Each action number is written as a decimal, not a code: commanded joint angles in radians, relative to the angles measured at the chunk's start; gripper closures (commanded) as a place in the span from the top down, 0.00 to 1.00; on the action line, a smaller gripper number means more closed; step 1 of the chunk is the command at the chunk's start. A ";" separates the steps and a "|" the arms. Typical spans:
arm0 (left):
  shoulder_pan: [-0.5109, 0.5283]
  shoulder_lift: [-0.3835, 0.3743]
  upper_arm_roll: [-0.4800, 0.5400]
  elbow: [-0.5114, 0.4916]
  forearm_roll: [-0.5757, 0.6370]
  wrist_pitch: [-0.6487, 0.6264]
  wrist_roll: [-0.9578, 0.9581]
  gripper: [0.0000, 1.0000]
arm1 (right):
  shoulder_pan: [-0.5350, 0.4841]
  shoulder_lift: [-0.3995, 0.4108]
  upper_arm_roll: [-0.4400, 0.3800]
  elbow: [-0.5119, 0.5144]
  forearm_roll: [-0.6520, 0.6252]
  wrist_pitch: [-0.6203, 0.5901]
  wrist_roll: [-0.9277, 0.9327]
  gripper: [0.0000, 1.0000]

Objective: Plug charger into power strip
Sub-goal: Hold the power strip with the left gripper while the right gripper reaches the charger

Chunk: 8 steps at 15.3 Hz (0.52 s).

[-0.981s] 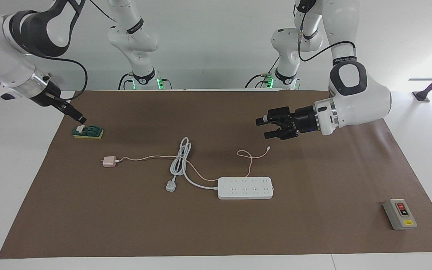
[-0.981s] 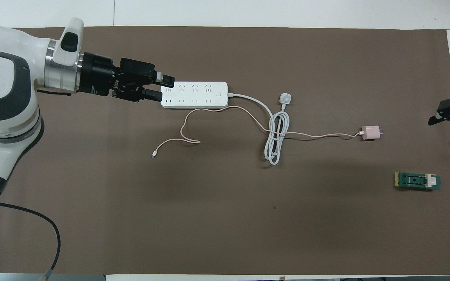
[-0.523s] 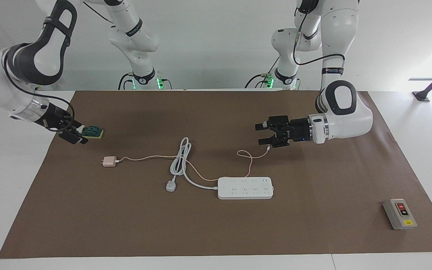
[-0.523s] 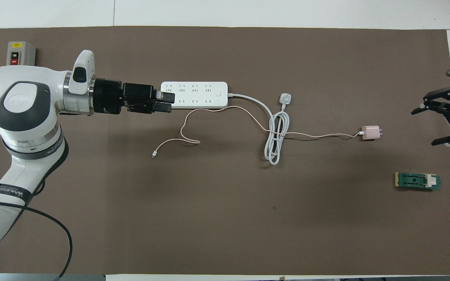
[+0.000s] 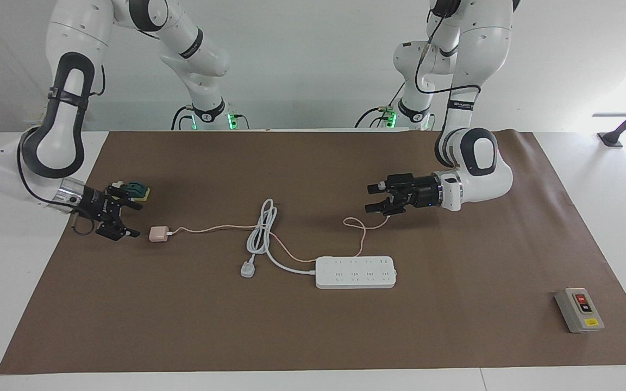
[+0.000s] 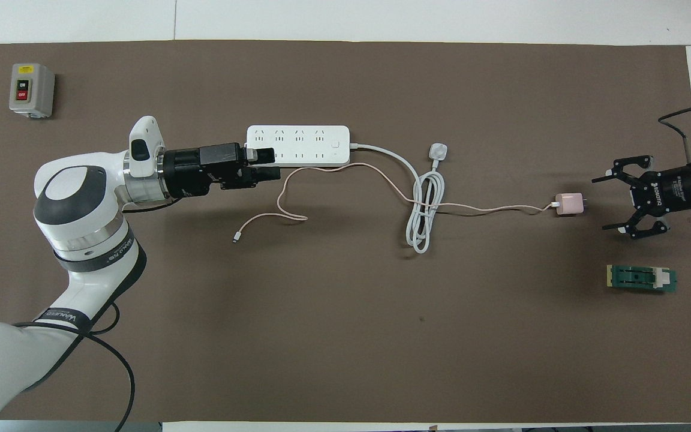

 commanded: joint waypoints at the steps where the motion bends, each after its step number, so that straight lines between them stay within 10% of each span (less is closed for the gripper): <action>1: -0.016 0.096 -0.022 0.118 -0.031 0.035 0.014 1.00 | -0.013 0.032 0.010 0.002 0.069 0.013 0.016 1.00; 8: -0.013 0.126 -0.051 0.141 -0.031 0.023 0.023 1.00 | 0.005 0.060 0.010 -0.004 0.094 0.105 0.004 1.00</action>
